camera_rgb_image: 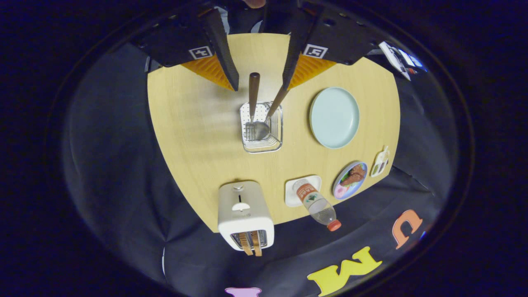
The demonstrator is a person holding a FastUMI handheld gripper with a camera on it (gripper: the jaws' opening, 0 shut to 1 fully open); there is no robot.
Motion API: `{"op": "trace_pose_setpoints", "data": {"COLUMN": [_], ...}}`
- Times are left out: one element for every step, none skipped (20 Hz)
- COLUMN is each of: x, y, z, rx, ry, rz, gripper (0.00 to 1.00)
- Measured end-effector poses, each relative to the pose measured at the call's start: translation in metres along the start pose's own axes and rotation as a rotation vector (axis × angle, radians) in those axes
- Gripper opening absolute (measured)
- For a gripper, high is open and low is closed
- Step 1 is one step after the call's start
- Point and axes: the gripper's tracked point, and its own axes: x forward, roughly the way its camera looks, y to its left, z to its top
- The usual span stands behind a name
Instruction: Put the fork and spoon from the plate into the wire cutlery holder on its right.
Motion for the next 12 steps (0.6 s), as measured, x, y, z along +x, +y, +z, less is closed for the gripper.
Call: {"op": "trace_pose_setpoints", "data": {"x": [-0.005, -0.009, -0.015, -0.021, -0.028, -0.036, -0.044, -0.053, -0.062, -0.07, -0.079, -0.09], "y": [0.001, 0.003, 0.005, 0.009, 0.014, 0.019, 0.025, 0.032, 0.038, 0.044, 0.048, 0.052], "z": [0.007, 0.014, 0.02, 0.027, 0.034, 0.041, 0.046, 0.049, 0.052, 0.056, 0.058, 0.061], "rx": [-0.004, -0.016, -0.03, -0.04, -0.052, -0.063, -0.069, -0.074, -0.078, -0.086, -0.098, -0.111], "ry": [-0.037, -0.08, -0.124, -0.168, -0.216, -0.262, -0.305, -0.342, -0.38, -0.418, -0.457, -0.499], "rz": [-0.007, -0.015, -0.022, -0.025, -0.026, -0.026, -0.024, -0.015, -0.005, -0.003, 0.0, -0.002], "gripper": [0.69, 0.74, 0.79, 0.8, 0.81, 0.82, 0.83, 0.84, 0.84, 0.84, 0.84, 0.84]}}
